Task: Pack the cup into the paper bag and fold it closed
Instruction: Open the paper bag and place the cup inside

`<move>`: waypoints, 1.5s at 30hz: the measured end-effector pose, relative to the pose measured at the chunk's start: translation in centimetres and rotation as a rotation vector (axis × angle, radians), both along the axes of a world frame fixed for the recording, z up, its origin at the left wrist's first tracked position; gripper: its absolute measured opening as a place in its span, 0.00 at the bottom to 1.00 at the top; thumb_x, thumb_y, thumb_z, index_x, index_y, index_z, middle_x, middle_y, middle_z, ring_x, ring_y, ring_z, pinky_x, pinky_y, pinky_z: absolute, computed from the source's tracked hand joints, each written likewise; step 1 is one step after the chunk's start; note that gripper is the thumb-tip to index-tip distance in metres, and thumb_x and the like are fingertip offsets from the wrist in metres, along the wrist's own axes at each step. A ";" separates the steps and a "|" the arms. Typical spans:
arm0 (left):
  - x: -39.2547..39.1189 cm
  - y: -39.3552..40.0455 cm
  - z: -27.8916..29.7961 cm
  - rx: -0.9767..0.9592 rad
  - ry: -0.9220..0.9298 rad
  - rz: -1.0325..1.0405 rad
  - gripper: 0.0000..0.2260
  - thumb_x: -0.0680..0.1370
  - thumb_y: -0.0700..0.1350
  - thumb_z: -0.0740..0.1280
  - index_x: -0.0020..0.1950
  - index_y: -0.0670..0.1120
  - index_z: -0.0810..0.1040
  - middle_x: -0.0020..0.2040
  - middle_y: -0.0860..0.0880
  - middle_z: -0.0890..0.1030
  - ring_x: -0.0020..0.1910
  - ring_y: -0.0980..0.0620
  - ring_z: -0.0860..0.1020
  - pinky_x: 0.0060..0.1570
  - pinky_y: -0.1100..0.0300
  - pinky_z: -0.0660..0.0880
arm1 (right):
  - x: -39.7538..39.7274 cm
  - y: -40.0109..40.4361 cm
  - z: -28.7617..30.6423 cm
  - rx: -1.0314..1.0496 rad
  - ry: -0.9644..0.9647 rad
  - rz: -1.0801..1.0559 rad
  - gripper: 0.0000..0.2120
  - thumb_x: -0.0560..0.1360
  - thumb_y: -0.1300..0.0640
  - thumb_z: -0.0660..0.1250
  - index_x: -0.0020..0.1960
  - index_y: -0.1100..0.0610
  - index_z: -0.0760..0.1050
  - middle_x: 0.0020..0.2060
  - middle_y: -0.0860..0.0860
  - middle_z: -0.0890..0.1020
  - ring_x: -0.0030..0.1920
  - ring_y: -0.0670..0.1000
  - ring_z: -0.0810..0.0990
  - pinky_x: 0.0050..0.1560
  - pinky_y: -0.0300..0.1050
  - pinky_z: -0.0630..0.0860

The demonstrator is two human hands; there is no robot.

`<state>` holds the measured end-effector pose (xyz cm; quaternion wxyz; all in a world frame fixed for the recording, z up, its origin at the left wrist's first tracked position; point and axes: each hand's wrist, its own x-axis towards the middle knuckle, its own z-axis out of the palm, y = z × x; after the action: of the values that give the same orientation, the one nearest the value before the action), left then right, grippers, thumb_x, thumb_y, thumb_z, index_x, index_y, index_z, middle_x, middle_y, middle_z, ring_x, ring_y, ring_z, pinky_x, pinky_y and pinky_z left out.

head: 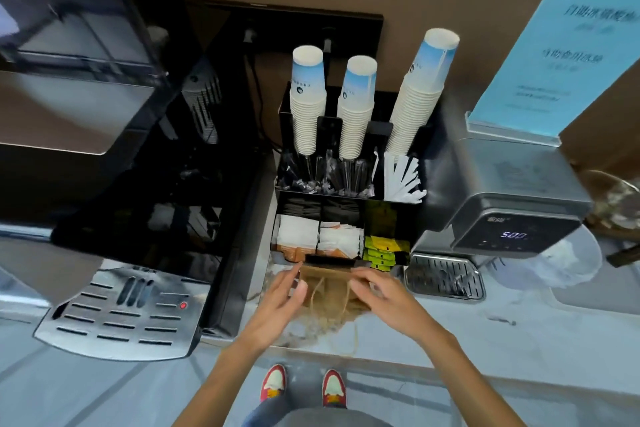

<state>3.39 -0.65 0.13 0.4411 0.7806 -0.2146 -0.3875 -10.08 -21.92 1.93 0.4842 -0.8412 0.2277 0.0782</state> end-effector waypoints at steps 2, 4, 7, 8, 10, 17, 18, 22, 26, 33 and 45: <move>0.4 0.3 0.4 -0.008 0.082 -0.009 0.32 0.70 0.79 0.52 0.74 0.73 0.61 0.81 0.61 0.59 0.81 0.55 0.57 0.82 0.43 0.52 | 0.4 0.4 0.5 0.060 -0.001 -0.147 0.19 0.79 0.38 0.58 0.61 0.46 0.78 0.48 0.36 0.80 0.52 0.27 0.76 0.51 0.26 0.70; 0.7 0.3 0.9 -0.013 0.127 -0.019 0.24 0.74 0.72 0.56 0.70 0.77 0.62 0.81 0.60 0.60 0.80 0.54 0.60 0.81 0.44 0.54 | 1.1 0.7 1.0 0.037 0.013 -0.237 0.14 0.78 0.36 0.57 0.52 0.38 0.79 0.43 0.33 0.80 0.46 0.23 0.74 0.44 0.22 0.68; 0.5 0.5 1.5 -0.033 0.123 -0.058 0.23 0.73 0.70 0.61 0.67 0.80 0.60 0.74 0.71 0.62 0.74 0.66 0.62 0.74 0.58 0.58 | 1.9 1.2 1.8 0.009 0.028 -0.265 0.10 0.79 0.38 0.57 0.45 0.30 0.76 0.46 0.32 0.82 0.49 0.28 0.77 0.47 0.28 0.69; 0.4 0.5 1.6 -0.045 0.115 -0.072 0.24 0.72 0.73 0.62 0.66 0.81 0.60 0.69 0.78 0.61 0.71 0.71 0.63 0.71 0.62 0.60 | 2.0 1.4 2.0 0.006 0.022 -0.273 0.10 0.80 0.39 0.58 0.46 0.31 0.77 0.47 0.35 0.83 0.50 0.32 0.78 0.48 0.31 0.70; 0.3 0.2 1.8 -0.044 0.045 -0.116 0.29 0.70 0.75 0.64 0.70 0.77 0.61 0.67 0.78 0.64 0.68 0.72 0.68 0.67 0.66 0.65 | 1.9 1.6 2.1 -0.005 0.003 -0.277 0.12 0.80 0.41 0.57 0.49 0.39 0.80 0.48 0.42 0.85 0.51 0.39 0.80 0.50 0.37 0.74; 0.6 -2.7 2.6 0.096 -0.520 -0.086 0.21 0.78 0.56 0.69 0.66 0.47 0.72 0.62 0.50 0.75 0.62 0.49 0.76 0.64 0.51 0.76 | 1.3 2.8 2.8 -0.167 -0.013 -0.210 0.19 0.81 0.42 0.56 0.34 0.48 0.71 0.29 0.44 0.74 0.34 0.43 0.74 0.40 0.46 0.70; 0.5 -2.9 2.6 0.092 -0.548 -0.099 0.21 0.78 0.55 0.69 0.66 0.48 0.72 0.61 0.50 0.76 0.62 0.50 0.76 0.63 0.51 0.76 | 1.3 2.9 3.0 -0.204 -0.021 -0.189 0.19 0.81 0.43 0.56 0.36 0.51 0.71 0.31 0.45 0.74 0.36 0.45 0.74 0.42 0.49 0.71; 1.0 -3.4 2.4 0.051 -0.506 -0.109 0.18 0.78 0.49 0.70 0.65 0.51 0.70 0.52 0.51 0.82 0.52 0.51 0.81 0.52 0.53 0.80 | 0.8 3.3 4.0 -0.354 -0.029 -0.163 0.10 0.81 0.46 0.58 0.54 0.47 0.76 0.47 0.42 0.79 0.50 0.44 0.76 0.52 0.44 0.74; 1.4 -3.5 2.4 -0.006 -0.424 -0.155 0.24 0.79 0.42 0.69 0.73 0.51 0.65 0.41 0.55 0.76 0.42 0.53 0.79 0.43 0.63 0.74 | -0.4 4.3 6.7 -0.465 -0.227 -0.325 0.07 0.75 0.60 0.66 0.45 0.48 0.77 0.44 0.41 0.78 0.47 0.42 0.77 0.46 0.32 0.72; 1.3 -3.6 3.6 -0.083 -0.278 -0.256 0.32 0.79 0.35 0.64 0.80 0.50 0.56 0.37 0.57 0.74 0.38 0.61 0.76 0.40 0.69 0.73 | 2.3 6.8 8.9 -0.474 0.127 0.246 0.15 0.76 0.63 0.56 0.56 0.55 0.78 0.53 0.51 0.81 0.51 0.53 0.78 0.50 0.49 0.78; -1.0 -3.0 4.4 -0.121 -0.278 -0.182 0.42 0.76 0.30 0.59 0.81 0.60 0.48 0.58 0.50 0.77 0.52 0.58 0.76 0.54 0.80 0.67 | 8.4 5.7 9.6 -0.403 0.715 0.395 0.15 0.78 0.63 0.58 0.63 0.62 0.72 0.51 0.59 0.78 0.43 0.56 0.76 0.39 0.46 0.73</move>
<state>2.41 -3.69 4.52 0.4164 0.7760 -0.3664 -0.3004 -1.70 -16.18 11.50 0.1778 -0.8660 0.2267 0.4088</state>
